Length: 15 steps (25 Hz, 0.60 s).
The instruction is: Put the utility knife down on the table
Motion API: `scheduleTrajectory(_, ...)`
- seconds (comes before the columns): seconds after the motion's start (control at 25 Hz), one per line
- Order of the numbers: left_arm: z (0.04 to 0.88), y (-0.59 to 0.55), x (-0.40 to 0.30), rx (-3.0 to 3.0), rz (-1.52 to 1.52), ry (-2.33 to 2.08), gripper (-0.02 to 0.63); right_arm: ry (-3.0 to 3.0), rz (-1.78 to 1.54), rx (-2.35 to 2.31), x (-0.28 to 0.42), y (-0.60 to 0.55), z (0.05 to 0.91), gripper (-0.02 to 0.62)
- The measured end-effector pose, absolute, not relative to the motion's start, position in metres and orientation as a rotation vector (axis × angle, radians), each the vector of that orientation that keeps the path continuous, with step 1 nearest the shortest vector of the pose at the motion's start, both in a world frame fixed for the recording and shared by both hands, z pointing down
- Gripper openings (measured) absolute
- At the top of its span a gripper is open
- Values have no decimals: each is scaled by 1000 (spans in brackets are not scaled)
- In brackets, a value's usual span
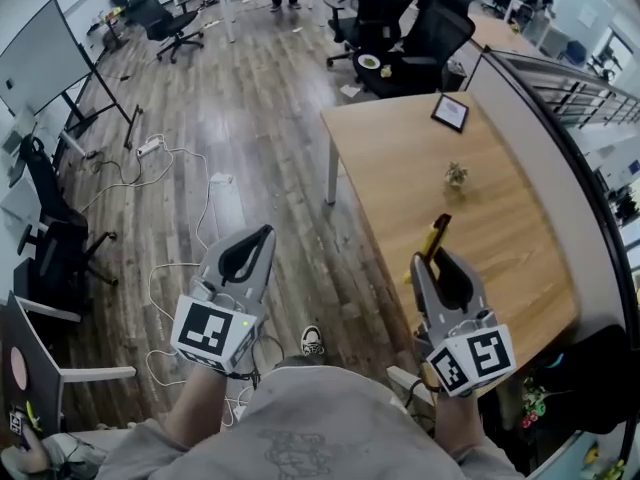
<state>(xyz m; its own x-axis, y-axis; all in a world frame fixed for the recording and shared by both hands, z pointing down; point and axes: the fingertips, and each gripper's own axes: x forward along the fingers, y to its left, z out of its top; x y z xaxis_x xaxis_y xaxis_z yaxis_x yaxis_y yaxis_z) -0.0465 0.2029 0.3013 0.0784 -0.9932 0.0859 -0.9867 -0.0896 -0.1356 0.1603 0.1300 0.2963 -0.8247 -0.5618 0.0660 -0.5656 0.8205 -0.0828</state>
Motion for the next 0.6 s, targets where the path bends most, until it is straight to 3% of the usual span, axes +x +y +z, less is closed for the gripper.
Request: scheduleTrajectory(0.6, 311, 120, -131, -2352, -269, 2024, 2, -2892, 255, 1037, 85, 44, 314, 124)
